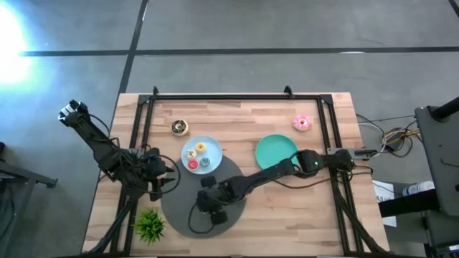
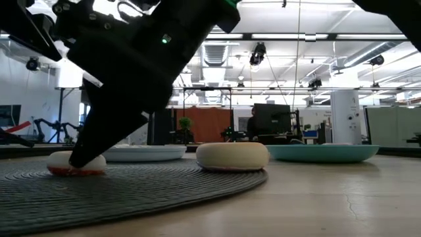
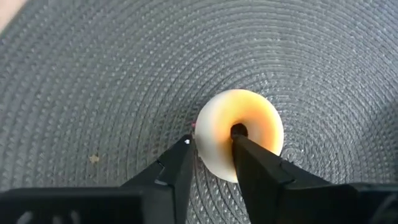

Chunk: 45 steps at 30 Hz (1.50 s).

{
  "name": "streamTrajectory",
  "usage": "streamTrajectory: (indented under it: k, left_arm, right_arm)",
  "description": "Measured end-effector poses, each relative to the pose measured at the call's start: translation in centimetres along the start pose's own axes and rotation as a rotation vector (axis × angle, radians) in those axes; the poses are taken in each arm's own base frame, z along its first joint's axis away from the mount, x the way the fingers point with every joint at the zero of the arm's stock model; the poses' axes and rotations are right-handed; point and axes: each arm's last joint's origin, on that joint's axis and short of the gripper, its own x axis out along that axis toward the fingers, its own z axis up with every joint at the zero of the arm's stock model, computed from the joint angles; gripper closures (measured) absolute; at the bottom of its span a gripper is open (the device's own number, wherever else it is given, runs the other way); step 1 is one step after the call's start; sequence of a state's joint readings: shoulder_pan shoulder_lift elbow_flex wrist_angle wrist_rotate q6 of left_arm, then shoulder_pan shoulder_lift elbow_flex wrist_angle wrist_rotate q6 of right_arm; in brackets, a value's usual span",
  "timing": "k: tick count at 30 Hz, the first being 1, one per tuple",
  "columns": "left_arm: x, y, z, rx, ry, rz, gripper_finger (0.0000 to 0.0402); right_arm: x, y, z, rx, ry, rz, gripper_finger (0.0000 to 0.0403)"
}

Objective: Pick & Place donuts
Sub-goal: Put the small red donut on the white plate

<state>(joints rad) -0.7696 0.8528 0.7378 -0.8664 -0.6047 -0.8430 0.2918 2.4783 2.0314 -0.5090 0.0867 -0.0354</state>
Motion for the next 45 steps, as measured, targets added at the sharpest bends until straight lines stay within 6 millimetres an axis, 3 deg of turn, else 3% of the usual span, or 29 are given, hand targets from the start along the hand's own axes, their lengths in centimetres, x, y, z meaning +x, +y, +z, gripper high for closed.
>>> streamTrajectory:
  k: [6, 9, 17, 21, 24, 27, 32, 35, 38, 45]
  left_arm:
    - [0.1, 0.1, -0.2, 0.006, 0.007, 0.007, 0.0276]
    - [0.1, 0.1, -0.2, 0.005, 0.007, 0.007, 0.0276]
    - [0.1, 0.2, -0.1, 0.013, -0.026, 0.04, 0.0276]
    - [0.2, 0.3, 0.1, 0.046, -0.107, 0.113, 0.0276]
    - [0.6, -0.2, 0.6, 0.11, -0.2, 0.167, 0.0276]
    - [1.9, -1.2, 0.7, 0.236, -0.271, 0.196, 0.0276]
    - [4.3, -2.1, 0.2, 0.308, -0.329, 0.323, 0.0276]
    - [5.0, -1.9, 0.4, 0.248, -0.388, 0.439, 0.0276]
    - [5.7, -1.8, 0.7, 0.182, -0.38, 0.435, 0.0276]
    - [7.8, -1.7, 1.8, 0.108, -0.37, 0.434, 0.0276]
  right_arm:
    - [0.1, -1.7, 0.2, 0.181, -0.026, -0.002, 0.0377]
    - [-0.6, -2.6, 0.6, 0.321, -0.042, 0.013, 0.039]
    - [-6.8, -6.4, 3.4, 0.728, -0.325, 0.012, 0.0394]
    - [-7.3, -8.6, 1.5, 1.059, -0.471, 0.018, 0.0394]
    - [-7.6, -9.5, 0.7, 1.269, -0.707, 0.162, 0.0394]
    - [-7.7, -9.9, -0.6, 1.482, -0.906, 0.263, 0.0394]
    - [-6.1, -9.6, -4.1, 1.84, -1.057, 0.233, 0.0394]
    - [-6.1, -8.7, -5.0, 1.957, -1.126, 0.26, 0.0394]
    - [-6.0, -8.1, -5.4, 2.037, -1.209, 0.258, 0.0394]
    - [-6.7, -8.7, -4.1, 2.015, -1.269, 0.244, 0.0394]
